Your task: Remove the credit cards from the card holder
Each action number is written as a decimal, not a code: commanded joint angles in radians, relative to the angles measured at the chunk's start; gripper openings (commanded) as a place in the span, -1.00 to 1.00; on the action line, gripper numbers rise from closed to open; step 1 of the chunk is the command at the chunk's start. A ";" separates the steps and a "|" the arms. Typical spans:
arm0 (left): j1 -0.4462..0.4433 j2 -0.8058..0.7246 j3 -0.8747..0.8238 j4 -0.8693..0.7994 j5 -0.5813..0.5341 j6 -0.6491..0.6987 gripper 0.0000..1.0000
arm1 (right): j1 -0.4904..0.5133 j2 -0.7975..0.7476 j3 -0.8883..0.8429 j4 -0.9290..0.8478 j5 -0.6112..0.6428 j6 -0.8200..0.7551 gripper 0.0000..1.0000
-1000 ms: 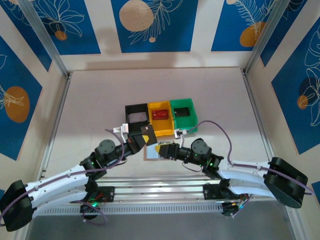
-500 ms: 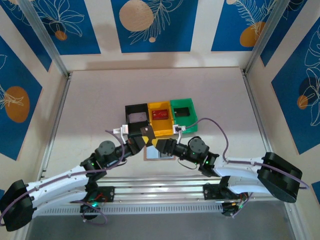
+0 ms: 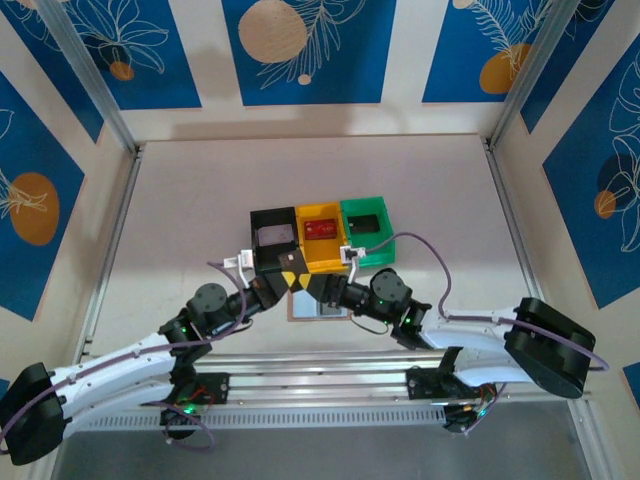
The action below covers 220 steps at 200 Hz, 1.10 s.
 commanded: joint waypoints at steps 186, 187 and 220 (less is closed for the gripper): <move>0.005 -0.151 0.245 -0.674 0.105 0.376 0.43 | -0.350 -0.207 0.178 -0.646 -0.654 -0.203 -1.00; 0.005 -0.151 0.249 -0.681 0.109 0.382 0.44 | -0.353 -0.207 0.180 -0.655 -0.661 -0.205 -1.00; 0.050 -0.095 0.359 -0.866 0.249 0.533 0.65 | -0.416 -0.219 0.225 -0.781 -0.847 -0.301 -1.00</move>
